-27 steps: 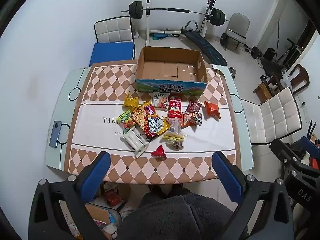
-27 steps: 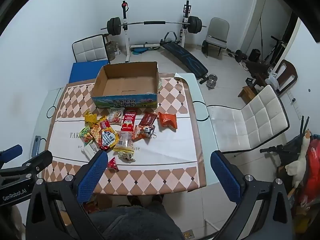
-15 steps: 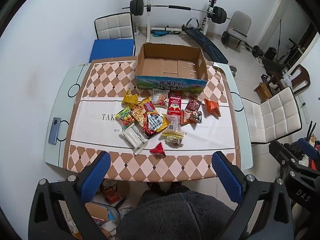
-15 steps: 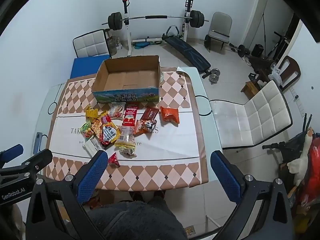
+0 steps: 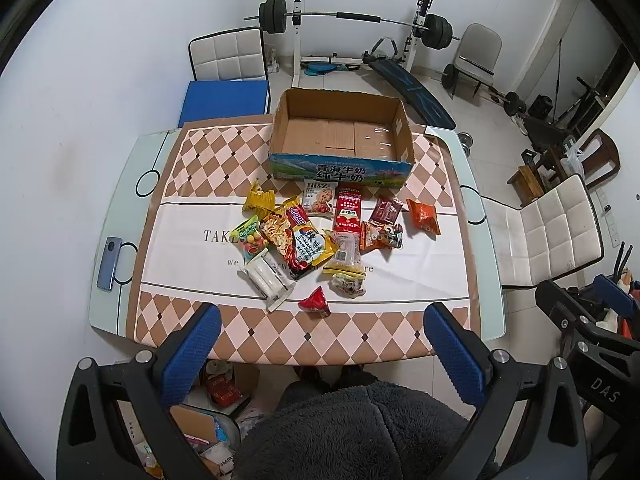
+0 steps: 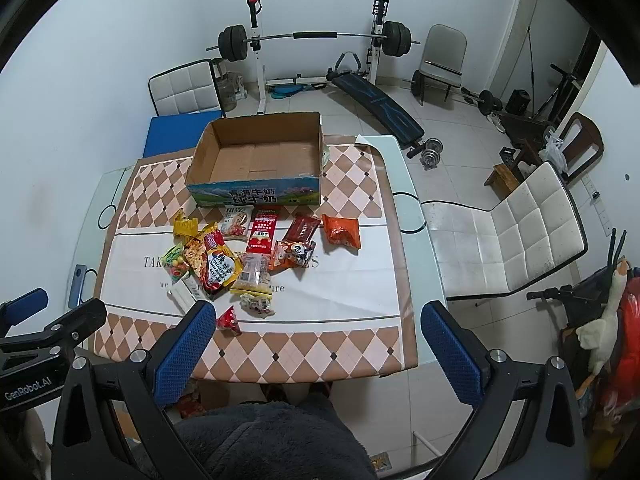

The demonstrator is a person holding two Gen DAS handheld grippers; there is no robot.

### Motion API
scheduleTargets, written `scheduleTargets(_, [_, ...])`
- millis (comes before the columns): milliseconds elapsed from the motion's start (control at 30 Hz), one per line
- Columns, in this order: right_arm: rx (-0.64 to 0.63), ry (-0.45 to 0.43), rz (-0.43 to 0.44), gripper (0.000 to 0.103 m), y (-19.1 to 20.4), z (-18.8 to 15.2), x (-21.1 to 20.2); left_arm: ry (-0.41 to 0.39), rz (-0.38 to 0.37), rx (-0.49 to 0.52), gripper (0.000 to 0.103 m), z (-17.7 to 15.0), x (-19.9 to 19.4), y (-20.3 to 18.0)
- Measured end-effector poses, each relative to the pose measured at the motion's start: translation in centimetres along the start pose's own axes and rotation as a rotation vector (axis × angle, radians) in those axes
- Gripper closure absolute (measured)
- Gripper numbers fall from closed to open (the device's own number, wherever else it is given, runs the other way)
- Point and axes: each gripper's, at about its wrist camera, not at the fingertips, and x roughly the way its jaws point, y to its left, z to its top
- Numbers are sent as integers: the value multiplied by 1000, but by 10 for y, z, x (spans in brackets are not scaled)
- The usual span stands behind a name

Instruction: Organize snacks

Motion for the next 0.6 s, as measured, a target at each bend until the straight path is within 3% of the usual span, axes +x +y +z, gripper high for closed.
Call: scheduleTargets(600, [0, -5, 5, 0, 1, 1, 1, -6, -2, -2, 0, 6, -2, -6])
